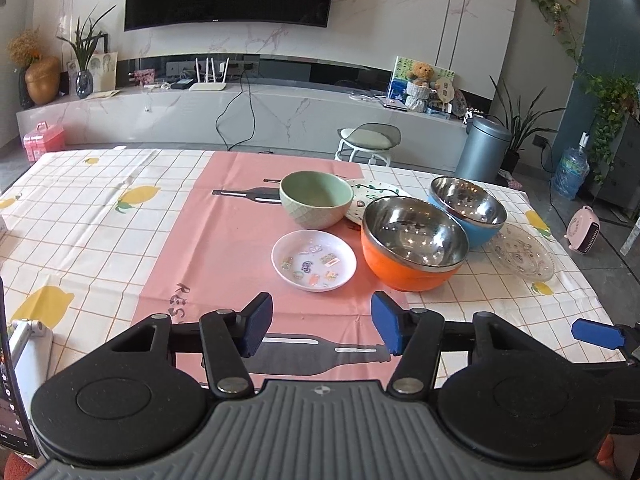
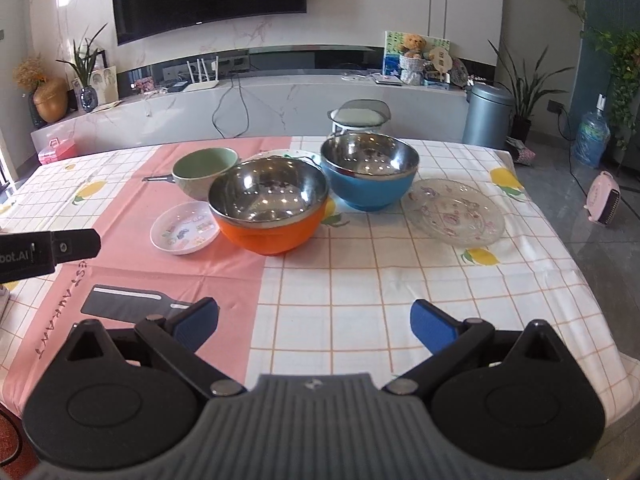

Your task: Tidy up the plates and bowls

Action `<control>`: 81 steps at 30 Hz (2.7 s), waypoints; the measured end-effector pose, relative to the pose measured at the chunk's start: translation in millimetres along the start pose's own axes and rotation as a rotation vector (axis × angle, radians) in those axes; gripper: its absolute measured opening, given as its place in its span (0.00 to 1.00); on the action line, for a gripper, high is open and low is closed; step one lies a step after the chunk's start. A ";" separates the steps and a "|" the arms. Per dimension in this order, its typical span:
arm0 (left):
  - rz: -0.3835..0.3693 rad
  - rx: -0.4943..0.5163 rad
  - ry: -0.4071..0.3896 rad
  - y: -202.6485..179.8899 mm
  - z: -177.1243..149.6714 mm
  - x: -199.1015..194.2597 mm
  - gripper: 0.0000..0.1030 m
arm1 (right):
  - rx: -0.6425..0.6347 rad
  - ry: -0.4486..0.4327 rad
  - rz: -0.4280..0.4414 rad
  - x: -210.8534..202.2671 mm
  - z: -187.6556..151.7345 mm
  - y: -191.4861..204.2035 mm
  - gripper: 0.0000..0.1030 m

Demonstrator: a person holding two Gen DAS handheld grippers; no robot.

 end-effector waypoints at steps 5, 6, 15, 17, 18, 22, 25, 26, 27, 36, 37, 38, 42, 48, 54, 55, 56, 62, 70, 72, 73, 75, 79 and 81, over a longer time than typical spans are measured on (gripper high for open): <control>-0.049 -0.050 0.022 7.0 6.9 12.8 0.60 | -0.020 -0.017 0.015 17.3 9.4 9.0 0.97; -0.052 -0.056 0.023 7.1 10.1 16.8 0.60 | -0.003 -0.008 0.025 21.9 12.9 8.2 0.94; -0.119 -0.150 0.045 -2.4 44.6 53.0 0.50 | 0.101 -0.017 0.055 50.9 49.5 5.9 0.70; -0.128 -0.158 0.054 -7.0 52.4 64.0 0.50 | 0.113 -0.027 0.047 57.9 58.0 4.7 0.68; -0.135 -0.161 0.055 -9.2 55.8 69.1 0.50 | 0.124 -0.028 0.044 62.3 62.4 3.5 0.65; -0.148 -0.194 0.078 -15.9 63.7 92.1 0.50 | 0.185 0.010 0.057 84.1 73.5 -1.0 0.56; -0.127 -0.193 0.087 -19.4 69.4 108.1 0.50 | 0.220 0.044 0.054 101.9 78.0 -3.8 0.50; -0.122 -0.189 0.091 -20.2 70.5 113.6 0.50 | 0.238 0.056 0.061 107.6 78.9 -5.6 0.48; -0.117 -0.187 0.103 -20.2 70.4 120.7 0.50 | 0.259 0.070 0.066 113.1 79.3 -7.7 0.46; -0.097 -0.189 0.176 -20.5 62.1 146.9 0.20 | 0.325 0.131 0.062 137.2 76.1 -11.7 0.27; -0.086 -0.179 0.176 -20.8 61.6 147.7 0.15 | 0.329 0.138 0.056 140.0 75.8 -12.9 0.23; -0.079 -0.171 0.176 -20.6 61.5 148.7 0.10 | 0.335 0.144 0.050 142.5 75.4 -14.4 0.19; -0.076 -0.166 0.189 -19.6 63.0 147.4 0.09 | 0.344 0.148 0.048 145.0 75.6 -17.5 0.15; -0.082 -0.170 0.156 -19.0 64.5 120.8 0.09 | 0.329 0.141 0.053 127.8 77.8 -14.9 0.15; -0.066 -0.208 0.159 -10.7 58.4 83.6 0.09 | 0.316 0.121 0.090 92.8 76.1 -8.3 0.15; -0.064 -0.215 0.156 -8.7 56.6 77.4 0.10 | 0.317 0.123 0.100 87.0 74.6 -6.8 0.15; -0.062 -0.222 0.151 -6.5 54.6 70.4 0.10 | 0.322 0.127 0.112 81.3 72.6 -5.7 0.15; -0.041 -0.229 0.145 3.4 42.1 39.0 0.10 | 0.332 0.159 0.169 50.2 57.9 6.3 0.15; -0.013 -0.235 0.184 14.8 14.2 17.1 0.10 | 0.340 0.220 0.229 26.8 32.5 19.1 0.15; -0.005 -0.237 0.196 17.7 4.4 13.7 0.10 | 0.336 0.236 0.236 23.7 25.4 22.2 0.15; -0.001 -0.238 0.202 19.1 0.4 12.6 0.10 | 0.332 0.243 0.238 22.5 21.0 24.3 0.15; 0.009 -0.240 0.216 23.2 -8.5 10.8 0.10 | 0.319 0.256 0.238 20.6 14.6 28.4 0.15; 0.032 -0.250 0.234 33.4 -20.0 10.6 0.10 | 0.298 0.278 0.243 20.8 6.3 38.1 0.15; 0.041 -0.259 0.239 37.6 -24.1 10.9 0.09 | 0.288 0.284 0.243 22.0 4.4 42.0 0.15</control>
Point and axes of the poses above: each gripper's, at about its wrist camera, not at the fingertips, and x roughly the way its jaws point, y to its left, z to its top, the point moved 4 cm from there along x, roughly the way its jaws point, and after that the axes turned 1 degree about -z, right-handed, at the moved point
